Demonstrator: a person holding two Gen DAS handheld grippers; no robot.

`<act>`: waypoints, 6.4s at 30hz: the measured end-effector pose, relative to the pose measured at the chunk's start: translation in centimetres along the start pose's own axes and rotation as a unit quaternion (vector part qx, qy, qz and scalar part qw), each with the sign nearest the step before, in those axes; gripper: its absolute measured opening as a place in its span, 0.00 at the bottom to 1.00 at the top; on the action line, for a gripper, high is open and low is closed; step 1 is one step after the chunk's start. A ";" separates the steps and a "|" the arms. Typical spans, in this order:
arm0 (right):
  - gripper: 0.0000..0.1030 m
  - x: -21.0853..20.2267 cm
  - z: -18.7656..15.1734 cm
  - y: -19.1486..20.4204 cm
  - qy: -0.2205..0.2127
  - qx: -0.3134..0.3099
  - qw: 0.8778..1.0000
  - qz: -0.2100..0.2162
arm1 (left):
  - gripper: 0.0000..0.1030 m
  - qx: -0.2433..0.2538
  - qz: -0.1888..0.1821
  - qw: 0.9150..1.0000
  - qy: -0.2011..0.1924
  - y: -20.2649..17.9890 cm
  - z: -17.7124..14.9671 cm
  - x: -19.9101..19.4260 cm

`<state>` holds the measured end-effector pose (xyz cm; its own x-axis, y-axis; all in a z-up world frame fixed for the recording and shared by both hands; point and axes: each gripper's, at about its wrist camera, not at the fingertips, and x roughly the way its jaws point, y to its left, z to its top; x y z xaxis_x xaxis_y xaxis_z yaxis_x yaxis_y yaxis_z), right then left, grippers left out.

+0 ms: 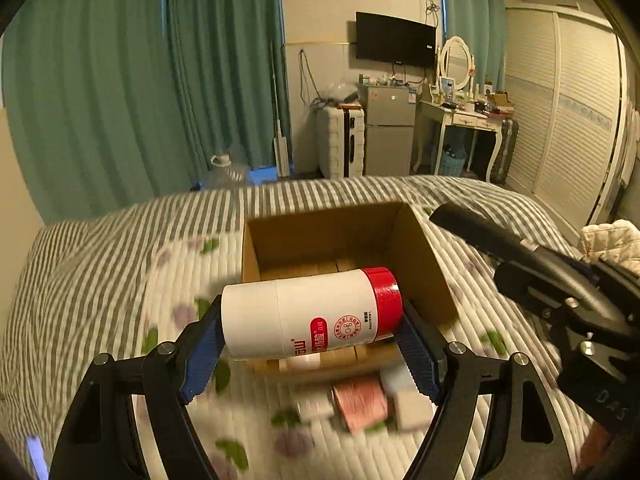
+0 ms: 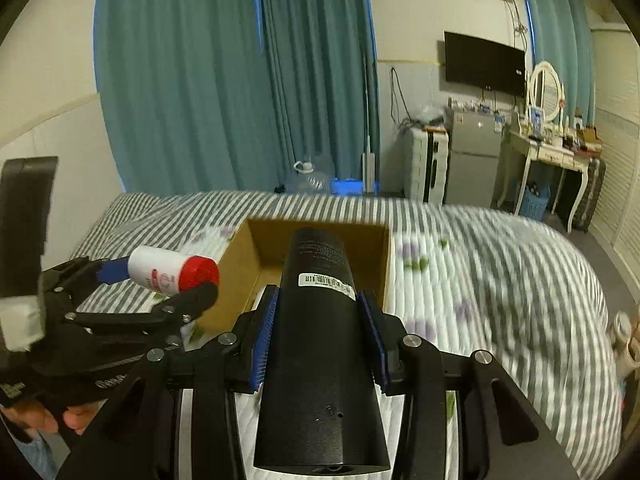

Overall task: Organize rigid objects
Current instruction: 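Lower the spray can into the box and open the left gripper, then grasp the white charger with the right gripper and lift it, then grasp the pink rose notebook with the left gripper while the right holds the charger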

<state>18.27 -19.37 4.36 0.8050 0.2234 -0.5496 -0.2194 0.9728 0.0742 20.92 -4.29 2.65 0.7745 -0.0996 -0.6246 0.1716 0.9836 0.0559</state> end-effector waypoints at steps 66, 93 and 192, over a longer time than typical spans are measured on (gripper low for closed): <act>0.91 -0.3 -7.2 1.7 0.066 -0.042 0.997 -0.021 | 0.98 -0.077 0.052 0.995 -0.019 4.9 -8.3 -6.0; 0.54 11.8 -17.6 1.8 0.215 -0.044 0.973 -0.072 | 0.98 -0.061 0.075 0.993 0.067 4.0 -17.4 2.1; 0.50 4.9 -12.7 -8.9 0.119 0.092 0.988 -0.041 | 0.70 0.022 -0.052 0.986 0.157 -8.3 -14.8 11.1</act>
<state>17.19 -27.66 -9.59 0.6585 0.1433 -0.7388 -0.0370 0.9867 0.1584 19.08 -11.34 -16.24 0.5265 -0.1408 -0.8385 0.2721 0.9622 0.0093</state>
